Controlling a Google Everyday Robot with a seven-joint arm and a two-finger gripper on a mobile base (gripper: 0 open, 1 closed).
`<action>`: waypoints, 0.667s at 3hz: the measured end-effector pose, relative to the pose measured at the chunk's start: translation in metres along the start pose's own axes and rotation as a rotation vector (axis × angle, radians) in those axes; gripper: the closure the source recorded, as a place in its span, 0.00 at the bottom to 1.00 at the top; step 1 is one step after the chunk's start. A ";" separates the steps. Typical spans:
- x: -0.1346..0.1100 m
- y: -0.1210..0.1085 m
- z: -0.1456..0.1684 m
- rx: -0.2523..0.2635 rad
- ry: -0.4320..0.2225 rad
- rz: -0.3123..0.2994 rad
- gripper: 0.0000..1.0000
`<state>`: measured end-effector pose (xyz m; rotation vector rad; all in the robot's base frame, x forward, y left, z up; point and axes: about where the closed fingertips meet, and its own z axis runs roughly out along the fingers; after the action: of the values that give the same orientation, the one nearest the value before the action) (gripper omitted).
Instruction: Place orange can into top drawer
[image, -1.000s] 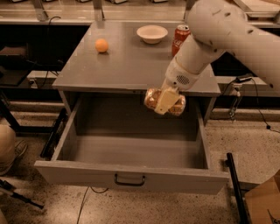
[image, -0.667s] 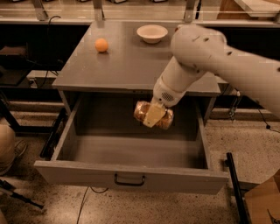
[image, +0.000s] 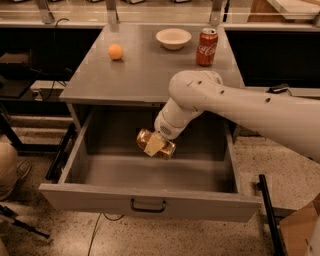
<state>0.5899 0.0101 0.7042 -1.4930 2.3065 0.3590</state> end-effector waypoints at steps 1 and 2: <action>-0.003 -0.002 0.034 0.004 -0.022 0.054 1.00; -0.003 0.000 0.054 0.012 -0.036 0.098 0.83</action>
Offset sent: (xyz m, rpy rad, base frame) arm 0.0135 0.0333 -0.0666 0.0681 0.0186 -0.1526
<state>0.6001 0.0345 0.6567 -1.3604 2.3542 0.3952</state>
